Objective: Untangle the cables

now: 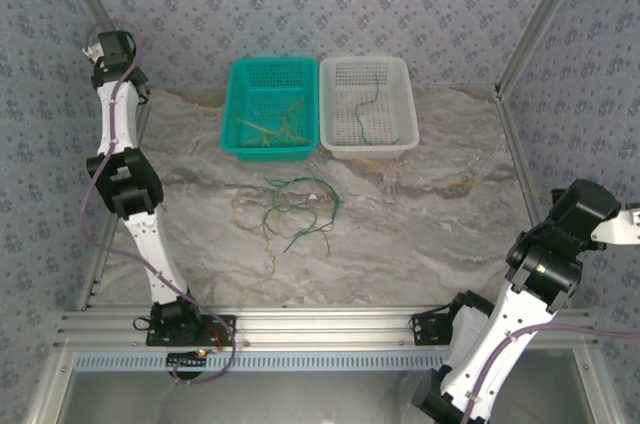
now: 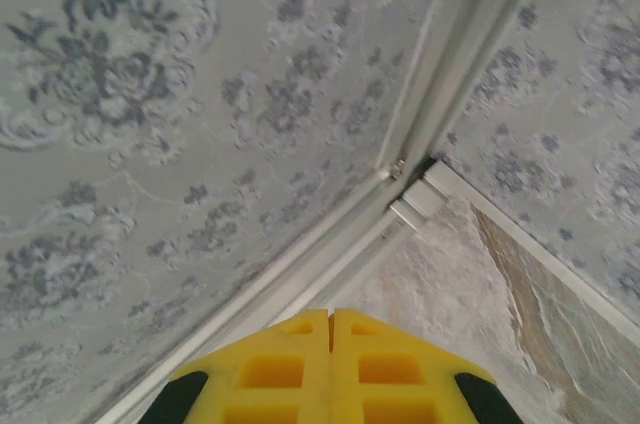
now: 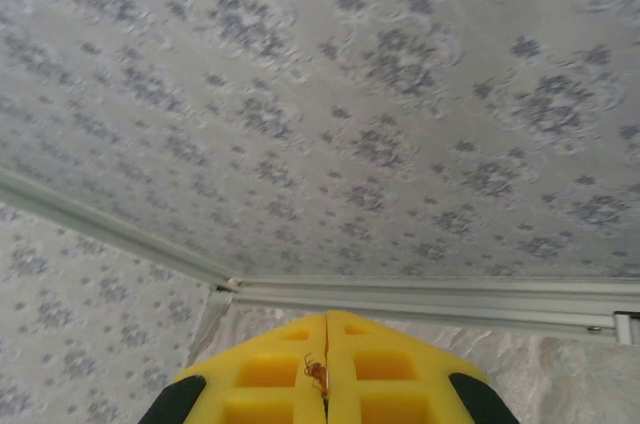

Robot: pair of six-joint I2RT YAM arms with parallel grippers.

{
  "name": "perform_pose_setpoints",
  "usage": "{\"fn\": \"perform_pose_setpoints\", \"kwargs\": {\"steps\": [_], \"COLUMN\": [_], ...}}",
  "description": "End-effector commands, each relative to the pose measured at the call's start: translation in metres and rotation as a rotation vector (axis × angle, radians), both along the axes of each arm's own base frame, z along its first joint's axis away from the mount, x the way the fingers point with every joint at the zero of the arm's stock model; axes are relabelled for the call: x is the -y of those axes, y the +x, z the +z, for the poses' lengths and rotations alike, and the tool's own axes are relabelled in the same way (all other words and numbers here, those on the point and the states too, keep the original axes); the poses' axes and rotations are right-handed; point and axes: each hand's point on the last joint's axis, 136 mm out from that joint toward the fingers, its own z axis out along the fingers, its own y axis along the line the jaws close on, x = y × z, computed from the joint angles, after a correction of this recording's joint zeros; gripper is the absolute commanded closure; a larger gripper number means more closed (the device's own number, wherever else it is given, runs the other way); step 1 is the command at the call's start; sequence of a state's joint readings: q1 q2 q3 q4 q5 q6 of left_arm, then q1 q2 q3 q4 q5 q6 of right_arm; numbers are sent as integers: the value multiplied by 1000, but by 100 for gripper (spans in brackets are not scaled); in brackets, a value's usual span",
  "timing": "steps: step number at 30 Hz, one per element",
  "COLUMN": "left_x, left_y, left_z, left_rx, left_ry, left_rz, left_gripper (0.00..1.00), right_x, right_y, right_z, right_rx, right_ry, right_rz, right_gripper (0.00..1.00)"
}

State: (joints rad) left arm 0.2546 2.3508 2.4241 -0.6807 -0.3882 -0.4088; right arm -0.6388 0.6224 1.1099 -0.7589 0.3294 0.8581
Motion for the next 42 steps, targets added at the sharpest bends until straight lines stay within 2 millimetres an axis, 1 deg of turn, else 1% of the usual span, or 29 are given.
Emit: {"fn": "perform_pose_setpoints", "kwargs": {"steps": [1,5,8,12,13,15,16,17,18,19,20,21,23,24,25,26,27,28,29,31,32,33,35,36,37,39,40,41,42], "left_x": [-24,-33,-40,-40,-37,-30,-21,-6,7,24,44,62,102,117,134,151,163,178,192,216,227,236,250,257,265,279,288,292,294], "left_y": [-8,-7,-10,-7,-6,-8,-5,-1,1,2,3,3,1,-4,-7,-14,-21,-30,-38,-56,-68,-77,-101,-111,-121,-138,-146,-155,-162], "left_z": [-10,-32,-46,-51,-49,-38,-27,-16,-5,6,19,38,62,74,85,92,99,102,102,99,88,83,69,62,55,49,47,49,53], "left_rx": [-86,-136,-142,-133,-131,-136,-128,-118,-113,-109,-93,-59,-6,18,47,56,61,61,63,63,43,40,48,60,80,116,114,97,80], "left_ry": [51,60,21,11,7,40,61,71,82,96,108,118,130,137,143,144,148,153,148,127,117,104,65,40,10,-32,-35,-4,39], "left_rz": [52,66,87,84,74,74,49,9,-25,-57,-96,-135,-216,-244,-281,-320,-342,-372,-402,-461,-481,-500,-516,-532,-556,-588,-614,-629,-630], "left_gripper": [100,100,100,100,100,100,100,100,100,100,100,100,100,100,100,100,100,100,100,100,100,100,100,100,100,100,100,100,100], "right_x": [1,7,7,18,19,19,22,23,20,15,9,1,-17,-25,-37,-51,-64,-79,-92,-110,-116,-119,-124,-122,-120,-116,-112,-109,-107], "right_y": [-12,-11,3,8,13,35,46,58,67,73,73,75,80,86,98,111,123,134,139,143,142,141,138,137,135,132,129,125,123], "right_z": [9,3,-2,-11,-14,-22,-24,-28,-31,-34,-32,-32,-32,-33,-35,-43,-50,-62,-71,-87,-96,-103,-129,-139,-149,-163,-169,-174,-178], "right_rx": [59,60,98,86,96,128,127,105,85,50,13,-29,-140,-173,-195,-222,-256,-318,-384,-501,-552,-584,-638,-657,-677,-707,-726,-743,-751], "right_ry": [23,61,103,152,165,203,220,228,229,207,159,116,29,5,-15,-16,-11,-5,-19,-90,-112,-123,-72,-44,-11,24,35,51,68], "right_rz": [-55,-71,-24,-38,-25,58,92,146,184,209,216,223,260,290,351,422,492,555,597,639,646,654,682,689,697,711,706,695,690], "right_gripper": [100,100,100,100,100,100,100,100,100,100,100,100,100,100,100,100,100,100,100,100,100,100,100,99,96,91,89,86,75]}}
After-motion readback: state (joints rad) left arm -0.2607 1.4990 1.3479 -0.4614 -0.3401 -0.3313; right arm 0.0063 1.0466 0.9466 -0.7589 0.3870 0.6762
